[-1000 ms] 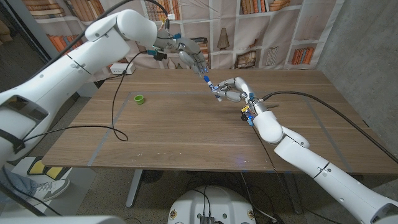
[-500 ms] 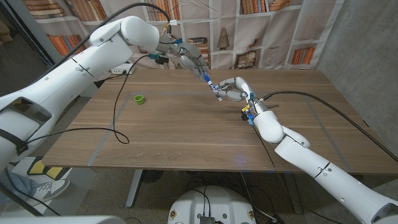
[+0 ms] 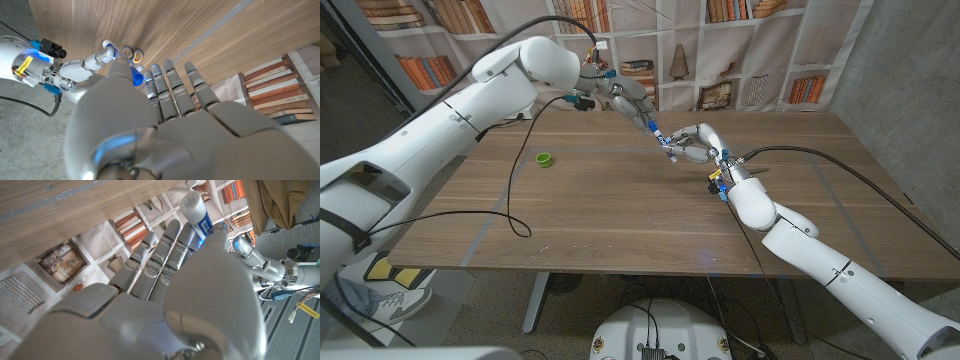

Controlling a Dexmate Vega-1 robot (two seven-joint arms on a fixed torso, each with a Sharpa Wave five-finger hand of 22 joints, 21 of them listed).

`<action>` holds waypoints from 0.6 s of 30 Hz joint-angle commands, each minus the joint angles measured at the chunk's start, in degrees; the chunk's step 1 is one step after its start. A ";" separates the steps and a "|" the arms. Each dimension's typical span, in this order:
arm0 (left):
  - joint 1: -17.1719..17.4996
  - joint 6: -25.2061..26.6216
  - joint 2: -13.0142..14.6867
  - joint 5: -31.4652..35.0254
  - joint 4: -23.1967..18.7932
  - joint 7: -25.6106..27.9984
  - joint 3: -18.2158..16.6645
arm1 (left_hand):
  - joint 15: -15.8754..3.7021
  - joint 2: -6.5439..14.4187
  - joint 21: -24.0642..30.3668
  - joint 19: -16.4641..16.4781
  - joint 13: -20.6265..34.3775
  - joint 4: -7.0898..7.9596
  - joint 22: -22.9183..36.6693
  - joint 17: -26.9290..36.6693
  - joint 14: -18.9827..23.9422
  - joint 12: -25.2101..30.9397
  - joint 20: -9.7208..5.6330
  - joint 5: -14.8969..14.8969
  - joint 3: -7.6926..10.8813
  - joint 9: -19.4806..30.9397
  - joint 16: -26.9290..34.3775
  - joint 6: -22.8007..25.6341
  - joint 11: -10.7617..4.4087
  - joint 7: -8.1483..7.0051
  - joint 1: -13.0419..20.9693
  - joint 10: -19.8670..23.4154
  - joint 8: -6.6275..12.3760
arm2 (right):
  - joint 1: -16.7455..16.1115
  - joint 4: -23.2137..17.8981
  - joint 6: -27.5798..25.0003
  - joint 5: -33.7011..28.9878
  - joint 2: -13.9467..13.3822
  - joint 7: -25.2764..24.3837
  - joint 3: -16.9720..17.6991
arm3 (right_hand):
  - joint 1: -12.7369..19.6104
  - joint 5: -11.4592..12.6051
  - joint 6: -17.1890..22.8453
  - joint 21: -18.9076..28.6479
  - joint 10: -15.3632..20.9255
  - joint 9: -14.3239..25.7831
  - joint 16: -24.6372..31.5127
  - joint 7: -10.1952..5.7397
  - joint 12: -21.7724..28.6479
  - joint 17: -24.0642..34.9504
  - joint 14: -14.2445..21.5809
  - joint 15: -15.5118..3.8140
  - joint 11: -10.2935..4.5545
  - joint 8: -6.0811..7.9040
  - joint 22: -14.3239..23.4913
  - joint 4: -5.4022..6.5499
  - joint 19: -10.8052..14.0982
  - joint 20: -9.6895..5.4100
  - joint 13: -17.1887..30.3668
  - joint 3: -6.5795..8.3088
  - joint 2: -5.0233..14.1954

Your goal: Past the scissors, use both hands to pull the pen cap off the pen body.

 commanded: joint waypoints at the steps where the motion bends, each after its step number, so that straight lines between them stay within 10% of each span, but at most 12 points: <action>1: 0.97 0.77 0.01 -1.15 -0.62 1.19 -0.58 | -0.66 0.39 0.34 0.62 0.09 -0.20 0.08 -0.01 0.67 -0.01 0.72 0.27 0.45 0.27 0.19 0.78 -0.07 0.18 0.41 0.68 0.19 | 0.06 0.22 -0.54 0.40 -0.03 0.59 -0.36 | 4.52 0.33 3.11 0.08 0.78 0.13 -0.15 -3.34 0.32 -0.03 0.53 -1.59 -0.84 0.28 0.12 0.47 0.21 0.28 0.25 -0.35 4.07; 18: 0.87 0.84 -0.10 -1.52 -0.43 1.23 -0.01 | -2.12 0.52 0.66 2.08 0.05 -0.98 -0.03 -0.28 4.88 0.71 -1.39 0.21 1.32 0.29 0.64 4.46 -0.16 0.05 1.67 4.53 1.07 | -0.47 -0.41 -0.79 0.36 -0.55 0.30 -0.04 | 4.88 0.38 3.10 0.03 0.73 0.13 -0.19 -3.34 0.25 -0.04 0.51 -1.56 -0.84 0.31 0.12 1.01 0.07 0.60 0.13 -0.67 4.07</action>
